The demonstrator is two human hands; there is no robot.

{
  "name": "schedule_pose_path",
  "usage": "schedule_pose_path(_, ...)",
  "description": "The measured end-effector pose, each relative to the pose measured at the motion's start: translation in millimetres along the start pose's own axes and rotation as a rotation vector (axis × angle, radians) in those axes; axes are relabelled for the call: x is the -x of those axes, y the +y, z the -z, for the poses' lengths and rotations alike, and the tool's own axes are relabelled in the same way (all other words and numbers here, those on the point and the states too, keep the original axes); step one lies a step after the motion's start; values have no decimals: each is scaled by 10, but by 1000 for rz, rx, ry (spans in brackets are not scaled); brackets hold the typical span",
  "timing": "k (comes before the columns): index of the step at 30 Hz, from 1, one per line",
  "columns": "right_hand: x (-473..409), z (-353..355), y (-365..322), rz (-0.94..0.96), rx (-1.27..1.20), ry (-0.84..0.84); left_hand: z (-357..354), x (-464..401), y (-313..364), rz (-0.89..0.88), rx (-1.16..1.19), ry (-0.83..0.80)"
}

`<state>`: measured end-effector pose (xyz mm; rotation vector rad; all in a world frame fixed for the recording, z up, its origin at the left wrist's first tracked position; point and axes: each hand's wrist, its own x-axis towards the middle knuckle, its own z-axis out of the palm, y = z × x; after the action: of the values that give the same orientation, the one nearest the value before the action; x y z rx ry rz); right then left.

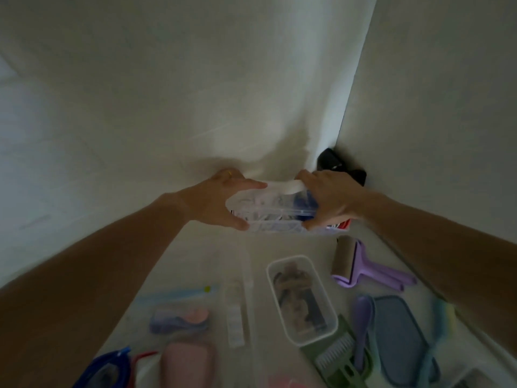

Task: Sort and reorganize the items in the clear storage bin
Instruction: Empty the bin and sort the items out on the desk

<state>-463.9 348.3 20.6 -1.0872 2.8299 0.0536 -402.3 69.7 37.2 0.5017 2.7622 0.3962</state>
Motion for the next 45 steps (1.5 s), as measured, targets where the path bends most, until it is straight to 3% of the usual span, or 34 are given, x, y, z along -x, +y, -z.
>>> schedule_pose_path(4,-189,-316,36,27,-23,-54,-119,-190,-24,93,29,-109)
schedule_pose_path(10,-264,-706,9,44,16,-179,-433,-317,-54,78,-79,-268)
schedule_pose_path(14,-321,-755,-31,16,-1,-313,-559,-370,-63,94,-26,-251)
schedule_pose_path(18,-276,-388,1,-37,-127,-326,-458,-289,-21,104,22,-92)
schedule_pose_path(23,20,249,-146,-122,-257,-164,-121,335,102,162,60,199)
schedule_pose_path(26,348,581,-755,-102,-369,-33,-62,1048,103,168,27,390)
schedule_pose_path(30,712,695,-1860,-30,-496,-61,-204,1992,87,160,-49,516)
schedule_pose_path(32,709,499,-2304,31,-492,-128,-398,2313,-29,191,-108,464)
schedule_pose_path(38,226,-494,-2985,4,-382,-360,-1006,2711,-619,504,-47,-8)
schedule_pose_path(45,-182,-1439,-3291,11,-330,-324,-1339,2708,-1012,620,42,-65)
